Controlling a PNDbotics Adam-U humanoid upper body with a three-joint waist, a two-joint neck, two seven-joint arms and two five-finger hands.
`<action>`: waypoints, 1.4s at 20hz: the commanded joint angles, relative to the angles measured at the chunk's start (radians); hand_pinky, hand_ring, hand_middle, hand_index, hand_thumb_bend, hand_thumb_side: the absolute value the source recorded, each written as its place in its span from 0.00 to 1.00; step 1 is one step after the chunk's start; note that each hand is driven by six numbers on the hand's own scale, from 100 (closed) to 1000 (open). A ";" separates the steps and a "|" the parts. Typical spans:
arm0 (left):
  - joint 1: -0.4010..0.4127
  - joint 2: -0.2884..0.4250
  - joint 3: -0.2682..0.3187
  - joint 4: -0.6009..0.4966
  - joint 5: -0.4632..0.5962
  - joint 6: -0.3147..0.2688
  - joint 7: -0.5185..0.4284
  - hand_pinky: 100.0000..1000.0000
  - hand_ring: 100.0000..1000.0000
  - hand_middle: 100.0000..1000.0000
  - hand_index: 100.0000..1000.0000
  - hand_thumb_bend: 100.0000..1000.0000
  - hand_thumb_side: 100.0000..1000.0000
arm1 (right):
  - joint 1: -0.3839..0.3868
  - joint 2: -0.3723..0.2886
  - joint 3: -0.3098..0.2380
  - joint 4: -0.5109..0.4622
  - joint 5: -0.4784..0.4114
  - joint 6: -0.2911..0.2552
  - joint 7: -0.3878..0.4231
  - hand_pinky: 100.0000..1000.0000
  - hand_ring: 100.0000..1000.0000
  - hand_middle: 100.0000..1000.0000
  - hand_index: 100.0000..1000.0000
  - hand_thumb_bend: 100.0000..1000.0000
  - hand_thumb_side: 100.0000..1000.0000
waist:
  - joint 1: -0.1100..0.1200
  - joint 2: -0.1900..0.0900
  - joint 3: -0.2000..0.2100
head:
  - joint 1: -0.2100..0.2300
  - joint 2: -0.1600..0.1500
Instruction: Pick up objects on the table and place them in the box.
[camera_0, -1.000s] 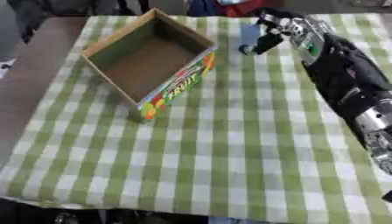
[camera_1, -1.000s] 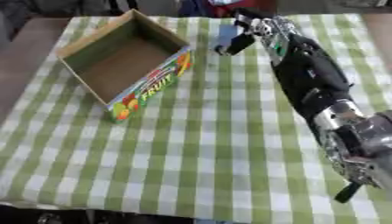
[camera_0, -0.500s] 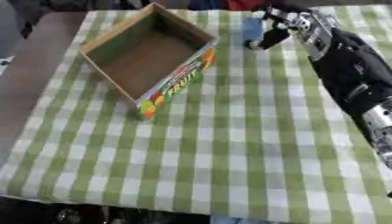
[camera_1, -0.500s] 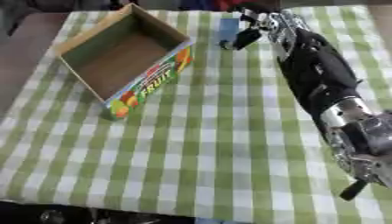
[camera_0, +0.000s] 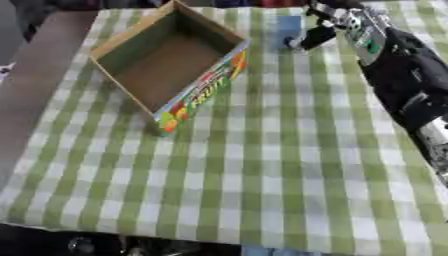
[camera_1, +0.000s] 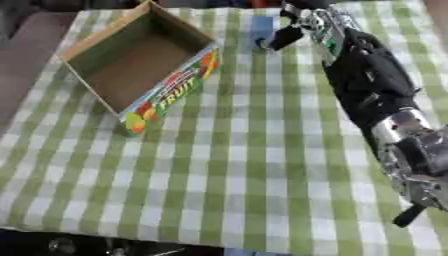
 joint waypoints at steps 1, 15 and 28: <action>-0.014 0.013 0.002 -0.020 0.004 0.001 -0.002 0.62 0.59 0.56 0.82 0.08 0.67 | -0.028 -0.025 -0.003 -0.016 0.008 0.000 -0.008 0.71 0.87 0.95 1.00 0.27 0.31 | 0.001 -0.013 0.004 | 0.002 0.005; -0.022 0.011 0.000 -0.020 0.006 0.000 -0.006 0.62 0.59 0.56 0.82 0.08 0.68 | -0.019 -0.014 0.003 -0.003 0.013 -0.009 0.019 0.71 0.86 0.89 0.97 0.25 0.29 | 0.002 -0.004 0.013 | 0.001 0.005; -0.025 0.010 -0.001 -0.020 0.007 -0.001 -0.010 0.62 0.59 0.56 0.82 0.07 0.68 | -0.013 -0.012 0.004 -0.006 0.018 -0.011 0.014 0.67 0.78 0.68 0.79 0.08 0.18 | 0.001 -0.008 0.014 | 0.001 0.005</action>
